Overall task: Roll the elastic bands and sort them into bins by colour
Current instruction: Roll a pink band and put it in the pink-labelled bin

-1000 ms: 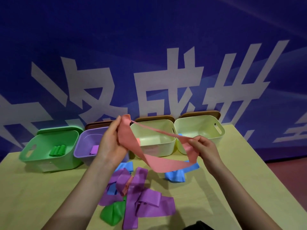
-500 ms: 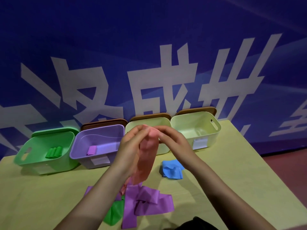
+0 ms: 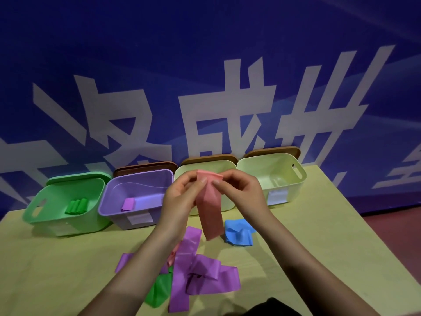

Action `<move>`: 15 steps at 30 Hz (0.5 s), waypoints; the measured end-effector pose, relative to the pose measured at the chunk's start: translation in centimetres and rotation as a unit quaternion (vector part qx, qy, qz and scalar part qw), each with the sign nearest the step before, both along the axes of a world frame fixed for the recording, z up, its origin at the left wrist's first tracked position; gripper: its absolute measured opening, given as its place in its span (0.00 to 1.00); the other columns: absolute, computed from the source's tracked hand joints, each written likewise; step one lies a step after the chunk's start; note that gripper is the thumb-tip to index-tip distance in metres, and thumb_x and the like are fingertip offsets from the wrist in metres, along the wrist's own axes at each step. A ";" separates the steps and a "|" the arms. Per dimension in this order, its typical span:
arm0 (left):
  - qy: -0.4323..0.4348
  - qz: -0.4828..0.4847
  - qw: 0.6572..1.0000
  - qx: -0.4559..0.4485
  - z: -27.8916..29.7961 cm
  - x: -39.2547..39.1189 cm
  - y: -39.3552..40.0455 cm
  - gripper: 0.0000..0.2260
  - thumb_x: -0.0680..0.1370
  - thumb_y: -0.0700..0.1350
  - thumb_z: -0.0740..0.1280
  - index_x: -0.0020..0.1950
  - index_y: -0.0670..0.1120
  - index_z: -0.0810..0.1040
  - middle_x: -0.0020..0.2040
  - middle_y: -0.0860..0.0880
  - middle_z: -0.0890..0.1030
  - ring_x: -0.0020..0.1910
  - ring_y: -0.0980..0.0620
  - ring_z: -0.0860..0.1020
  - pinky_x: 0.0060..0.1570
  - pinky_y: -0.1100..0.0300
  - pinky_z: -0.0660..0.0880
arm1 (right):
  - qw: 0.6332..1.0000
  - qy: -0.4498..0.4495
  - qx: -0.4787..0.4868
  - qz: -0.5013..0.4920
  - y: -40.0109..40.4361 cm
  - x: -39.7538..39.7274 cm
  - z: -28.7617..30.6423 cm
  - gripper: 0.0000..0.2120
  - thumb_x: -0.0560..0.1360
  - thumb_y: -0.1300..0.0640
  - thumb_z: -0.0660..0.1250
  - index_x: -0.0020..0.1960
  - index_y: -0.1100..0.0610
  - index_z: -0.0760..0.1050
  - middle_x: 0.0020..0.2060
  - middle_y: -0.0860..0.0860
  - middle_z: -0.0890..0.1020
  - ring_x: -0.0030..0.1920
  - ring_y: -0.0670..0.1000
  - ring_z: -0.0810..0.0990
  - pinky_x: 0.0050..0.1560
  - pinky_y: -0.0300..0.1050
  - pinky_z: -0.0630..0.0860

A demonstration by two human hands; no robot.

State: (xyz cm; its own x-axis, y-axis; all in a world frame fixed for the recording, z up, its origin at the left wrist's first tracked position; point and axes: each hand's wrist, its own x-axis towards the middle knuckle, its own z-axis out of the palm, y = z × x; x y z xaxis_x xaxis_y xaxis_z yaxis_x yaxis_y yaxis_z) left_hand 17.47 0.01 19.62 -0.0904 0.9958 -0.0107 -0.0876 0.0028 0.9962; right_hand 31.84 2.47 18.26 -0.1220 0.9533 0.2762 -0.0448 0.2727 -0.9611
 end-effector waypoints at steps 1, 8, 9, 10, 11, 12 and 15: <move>0.015 0.007 1.000 0.009 0.1 -0.1 0.1 0.05 0.78 0.45 0.67 0.48 0.54 0.81 0.46 0.49 0.82 0.48 0.48 0.80 0.45 0.52 0.75 | 1.000 -0.005 0.007 -0.006 0.1 0.1 0.1 0.03 0.74 0.65 0.70 0.41 0.64 0.79 0.34 0.50 0.80 0.38 0.47 0.77 0.43 0.45 0.75; 0.083 0.050 0.992 0.079 0.5 -0.7 1.0 0.05 0.78 0.46 0.66 0.51 0.54 0.80 0.50 0.52 0.82 0.52 0.53 0.79 0.49 0.60 0.76 | 0.997 -0.050 0.058 -0.004 0.8 0.4 1.6 0.09 0.73 0.63 0.71 0.37 0.53 0.77 0.33 0.44 0.80 0.36 0.45 0.78 0.42 0.40 0.75; 0.075 0.034 0.993 0.079 0.6 -0.6 1.0 0.04 0.78 0.47 0.66 0.49 0.54 0.81 0.49 0.52 0.82 0.52 0.53 0.79 0.50 0.60 0.76 | 0.997 -0.053 0.063 0.001 0.9 0.5 1.8 0.07 0.73 0.63 0.71 0.38 0.55 0.77 0.33 0.45 0.79 0.36 0.46 0.78 0.41 0.40 0.75; 0.067 0.021 0.994 0.079 0.7 -0.6 1.0 0.04 0.77 0.48 0.68 0.48 0.53 0.82 0.47 0.51 0.83 0.51 0.52 0.80 0.51 0.59 0.76 | 0.996 -0.051 0.066 0.004 1.0 0.5 2.0 0.06 0.74 0.63 0.71 0.38 0.58 0.77 0.33 0.47 0.79 0.36 0.46 0.77 0.41 0.41 0.75; 0.066 0.017 0.994 0.082 0.8 -0.5 1.0 0.05 0.76 0.49 0.68 0.46 0.52 0.83 0.45 0.49 0.83 0.49 0.51 0.80 0.51 0.56 0.76 | 0.997 -0.044 0.067 0.007 1.1 0.4 2.1 0.06 0.74 0.63 0.70 0.39 0.60 0.77 0.33 0.48 0.79 0.36 0.46 0.77 0.41 0.41 0.75; 0.064 0.017 0.994 0.085 0.8 -0.3 1.0 0.05 0.75 0.49 0.68 0.46 0.50 0.83 0.43 0.49 0.83 0.46 0.51 0.79 0.50 0.54 0.76 | 0.997 -0.036 0.067 0.008 1.2 0.4 2.2 0.06 0.74 0.64 0.70 0.39 0.60 0.77 0.33 0.48 0.79 0.36 0.46 0.77 0.41 0.41 0.74; 0.048 0.034 0.993 0.102 1.0 0.3 1.0 0.04 0.77 0.42 0.68 0.45 0.48 0.83 0.40 0.50 0.82 0.42 0.53 0.79 0.49 0.50 0.77 | 0.997 -0.019 0.070 0.003 1.2 0.2 2.3 0.04 0.75 0.61 0.68 0.41 0.58 0.77 0.34 0.47 0.79 0.37 0.45 0.76 0.41 0.39 0.74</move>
State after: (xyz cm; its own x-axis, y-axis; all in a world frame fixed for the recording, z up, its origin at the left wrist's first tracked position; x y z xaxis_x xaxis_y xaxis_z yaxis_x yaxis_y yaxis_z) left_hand 17.82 1.05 20.67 -0.1492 0.9679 0.2024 0.0145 -0.2025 0.9792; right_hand 32.01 3.72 20.54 -0.1405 0.9052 0.4012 -0.0120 0.4036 -0.9148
